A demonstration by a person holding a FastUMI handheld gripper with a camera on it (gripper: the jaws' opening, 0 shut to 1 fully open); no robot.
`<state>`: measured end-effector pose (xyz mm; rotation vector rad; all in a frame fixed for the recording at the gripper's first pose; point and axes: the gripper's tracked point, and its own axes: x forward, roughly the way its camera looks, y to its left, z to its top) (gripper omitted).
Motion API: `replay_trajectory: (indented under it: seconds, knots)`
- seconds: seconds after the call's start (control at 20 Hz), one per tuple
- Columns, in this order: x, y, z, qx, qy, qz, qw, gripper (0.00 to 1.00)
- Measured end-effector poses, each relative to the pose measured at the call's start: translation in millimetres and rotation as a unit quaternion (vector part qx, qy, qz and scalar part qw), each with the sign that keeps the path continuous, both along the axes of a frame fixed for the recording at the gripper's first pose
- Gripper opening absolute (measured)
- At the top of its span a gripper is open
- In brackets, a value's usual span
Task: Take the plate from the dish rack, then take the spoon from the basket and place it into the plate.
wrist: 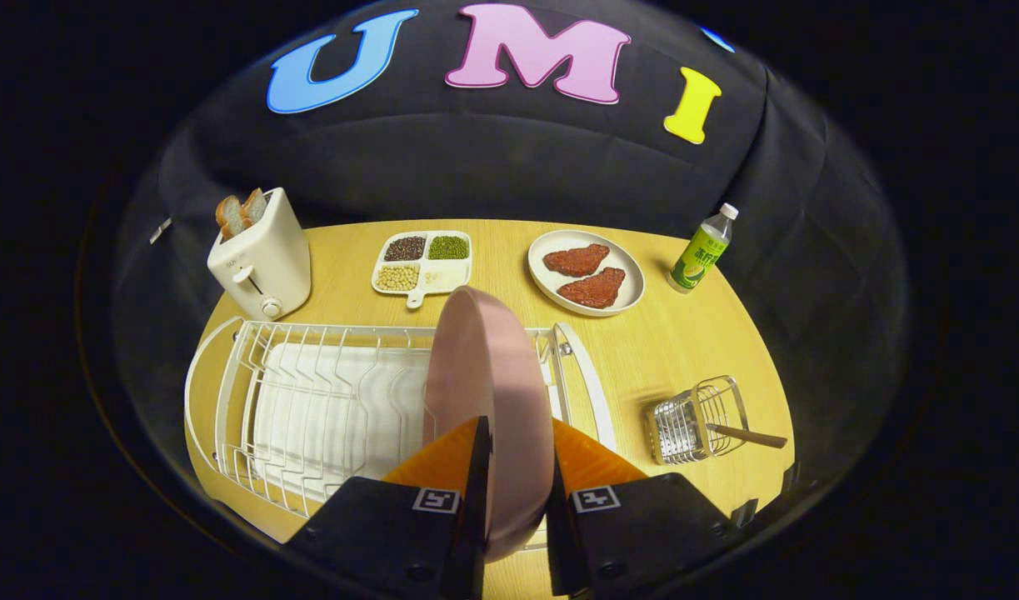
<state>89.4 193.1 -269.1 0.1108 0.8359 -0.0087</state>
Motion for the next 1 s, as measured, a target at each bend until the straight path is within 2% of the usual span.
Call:
replay_trajectory:
  seconds: [0.3,0.5,0.8,1.0]
  knots:
    - [12.4,-3.7,30.5,-0.055,-0.042,0.024,0.997,0.31]
    - [8.2,-13.5,40.0,-0.043,-0.050,0.016,0.998,0.31]
    - [-6.4,-31.3,67.5,0.039,-0.071,-0.006,0.997,0.31]
    - [-35.4,-45.0,81.4,0.095,-0.081,-0.005,0.992,0.30]
